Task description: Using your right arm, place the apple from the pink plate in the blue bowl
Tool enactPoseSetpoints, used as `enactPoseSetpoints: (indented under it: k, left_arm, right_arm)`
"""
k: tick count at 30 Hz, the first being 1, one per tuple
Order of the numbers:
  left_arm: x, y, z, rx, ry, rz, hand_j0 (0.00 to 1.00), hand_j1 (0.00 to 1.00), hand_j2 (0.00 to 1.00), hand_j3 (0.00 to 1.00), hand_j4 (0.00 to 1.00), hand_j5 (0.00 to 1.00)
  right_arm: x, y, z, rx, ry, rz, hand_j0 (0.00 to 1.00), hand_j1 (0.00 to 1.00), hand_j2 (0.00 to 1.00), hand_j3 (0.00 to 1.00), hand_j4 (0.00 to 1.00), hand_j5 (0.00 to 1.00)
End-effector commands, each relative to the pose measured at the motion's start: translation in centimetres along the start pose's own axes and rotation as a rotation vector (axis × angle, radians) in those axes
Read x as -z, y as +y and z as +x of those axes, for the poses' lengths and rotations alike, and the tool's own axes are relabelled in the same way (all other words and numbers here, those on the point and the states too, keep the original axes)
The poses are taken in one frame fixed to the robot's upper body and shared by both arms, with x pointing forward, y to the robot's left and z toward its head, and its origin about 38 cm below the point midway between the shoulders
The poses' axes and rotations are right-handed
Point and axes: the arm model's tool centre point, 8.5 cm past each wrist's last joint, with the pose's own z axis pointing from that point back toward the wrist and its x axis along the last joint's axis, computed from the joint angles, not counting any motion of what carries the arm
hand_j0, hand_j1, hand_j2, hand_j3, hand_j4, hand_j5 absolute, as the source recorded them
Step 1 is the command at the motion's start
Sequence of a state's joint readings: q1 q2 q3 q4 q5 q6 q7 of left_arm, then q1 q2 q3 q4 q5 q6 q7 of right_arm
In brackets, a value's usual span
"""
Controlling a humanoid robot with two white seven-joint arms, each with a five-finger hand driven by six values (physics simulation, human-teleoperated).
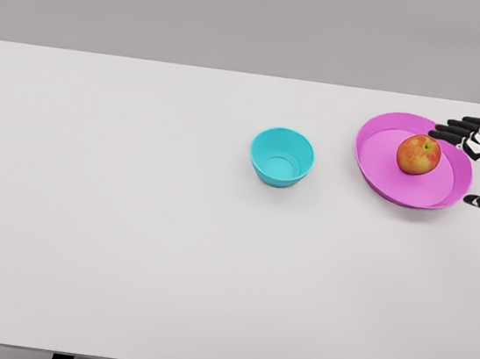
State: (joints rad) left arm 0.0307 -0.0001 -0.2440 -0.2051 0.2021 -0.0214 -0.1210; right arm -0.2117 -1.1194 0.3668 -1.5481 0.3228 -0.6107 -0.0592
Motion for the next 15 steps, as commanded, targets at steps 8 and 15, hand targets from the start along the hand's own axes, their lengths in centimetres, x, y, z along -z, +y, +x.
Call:
enactPoseSetpoints:
  k: [8,15]
  left_arm:
    - [0.0,0.0,0.0,-0.001,0.001,0.0,1.0,1.0,1.0,1.0,1.0,1.0]
    - [0.0,0.0,0.0,-0.001,0.001,0.0,1.0,1.0,1.0,1.0,1.0,1.0]
  right_arm:
    - [-1.2,-0.3,-2.4,0.001,0.082,0.023,1.0,1.0,1.0,1.0,1.0,1.0]
    - [1.2,-2.6,-3.0,-0.076,0.066,0.459,1.0,1.0,1.0,1.0,1.0,1.0]
